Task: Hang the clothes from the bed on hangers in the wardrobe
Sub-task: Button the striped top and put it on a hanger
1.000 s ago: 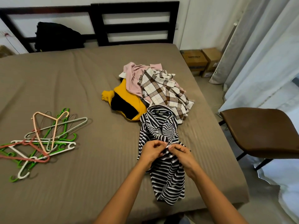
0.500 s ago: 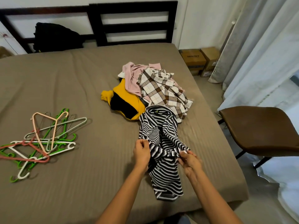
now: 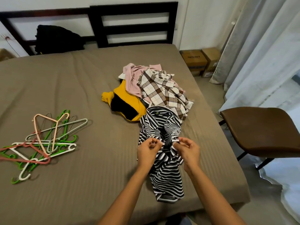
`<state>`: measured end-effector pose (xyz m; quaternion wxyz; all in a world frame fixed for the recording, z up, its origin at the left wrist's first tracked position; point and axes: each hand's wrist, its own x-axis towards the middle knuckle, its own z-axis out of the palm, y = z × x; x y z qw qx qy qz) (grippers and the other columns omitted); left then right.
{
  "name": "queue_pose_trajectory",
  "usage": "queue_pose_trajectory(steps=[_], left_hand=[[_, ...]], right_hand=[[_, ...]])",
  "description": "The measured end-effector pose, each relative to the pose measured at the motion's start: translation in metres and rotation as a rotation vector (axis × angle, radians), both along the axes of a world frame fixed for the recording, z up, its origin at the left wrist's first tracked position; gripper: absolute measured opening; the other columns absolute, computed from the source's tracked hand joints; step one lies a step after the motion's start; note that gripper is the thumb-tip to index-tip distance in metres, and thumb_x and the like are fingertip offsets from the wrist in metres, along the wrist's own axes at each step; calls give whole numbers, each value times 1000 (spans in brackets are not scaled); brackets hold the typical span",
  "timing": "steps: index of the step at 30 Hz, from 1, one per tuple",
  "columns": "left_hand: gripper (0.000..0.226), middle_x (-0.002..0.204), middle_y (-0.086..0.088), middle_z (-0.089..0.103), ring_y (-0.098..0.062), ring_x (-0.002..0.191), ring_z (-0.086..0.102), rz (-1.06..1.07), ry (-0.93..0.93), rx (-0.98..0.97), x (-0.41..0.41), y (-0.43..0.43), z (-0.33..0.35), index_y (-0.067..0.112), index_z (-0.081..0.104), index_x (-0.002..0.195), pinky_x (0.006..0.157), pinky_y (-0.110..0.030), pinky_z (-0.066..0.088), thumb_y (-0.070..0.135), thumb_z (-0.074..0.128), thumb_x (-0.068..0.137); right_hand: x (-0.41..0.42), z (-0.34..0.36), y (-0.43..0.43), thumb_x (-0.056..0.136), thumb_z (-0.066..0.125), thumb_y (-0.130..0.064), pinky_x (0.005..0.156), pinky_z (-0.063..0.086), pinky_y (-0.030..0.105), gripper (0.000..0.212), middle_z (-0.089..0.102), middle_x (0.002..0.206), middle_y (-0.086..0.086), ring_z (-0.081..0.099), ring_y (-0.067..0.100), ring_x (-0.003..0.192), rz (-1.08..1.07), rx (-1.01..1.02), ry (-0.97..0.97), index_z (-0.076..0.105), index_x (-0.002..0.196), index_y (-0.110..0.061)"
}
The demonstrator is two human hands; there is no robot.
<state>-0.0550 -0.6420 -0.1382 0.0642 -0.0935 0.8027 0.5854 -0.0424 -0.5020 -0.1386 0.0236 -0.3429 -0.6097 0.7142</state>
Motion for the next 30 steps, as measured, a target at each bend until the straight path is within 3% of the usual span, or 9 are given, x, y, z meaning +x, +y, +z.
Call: queue_pose_trajectory(steps=[4,6,9,11,13,17,21,25,30], left_hand=[[4,73,7,70,3,67,63,-46,44,3,0,2,7,16,73,82,64,-9,48,19,70,83],[5,71,10,68,5,66,61,-72,42,-23,1,4,7,18,70,81,63,-8,46,21,68,85],[5,70,11,63,7,61,56,-93,22,-62,1,6,6,19,66,84,60,-7,43,21,64,88],[7,73,8,64,3,61,55,-76,20,-71,1,6,4,16,65,86,59,-7,43,22,63,89],[10,74,6,65,0,63,55,-48,14,-54,0,6,4,14,66,86,57,-8,43,23,63,89],[8,70,6,67,3,61,59,-21,-8,-14,-2,6,8,18,68,80,56,-8,43,23,66,86],[6,72,8,70,6,66,63,-59,-19,5,-4,9,9,17,70,81,61,-6,44,20,68,85],[9,74,7,71,6,66,63,-60,-28,0,-5,10,8,12,72,84,60,-5,44,20,68,85],[7,74,5,71,4,67,64,-94,-39,-11,-6,10,9,13,72,84,62,-5,45,19,70,83]], right_hand=[[0,-4,-3,83,68,-5,57,47,29,8,64,68,6,56,18,62,60,126,22,65,79,-11],[-2,-4,-4,88,63,-10,61,48,33,12,63,70,7,57,18,64,57,89,-23,62,75,-11],[-8,7,-1,93,52,-7,44,47,19,17,59,70,5,55,11,54,-46,-315,-111,56,77,-11],[-10,13,6,94,50,-8,43,49,18,15,62,66,4,58,12,48,-152,-599,-177,57,81,-12],[-11,12,14,91,56,-14,44,49,19,6,65,64,0,59,11,49,-187,-650,-195,60,86,-14],[-5,2,14,80,72,-15,51,46,23,9,67,76,1,58,16,66,-57,-170,-11,69,88,-14],[3,1,5,78,75,-15,67,54,29,7,71,76,-3,67,13,70,271,366,194,73,84,-18],[6,5,0,78,75,-21,70,53,22,10,70,78,-11,64,0,72,365,636,163,74,88,-20],[5,9,-3,81,70,-18,75,55,34,12,73,86,-2,66,12,77,397,855,151,75,92,-16]])
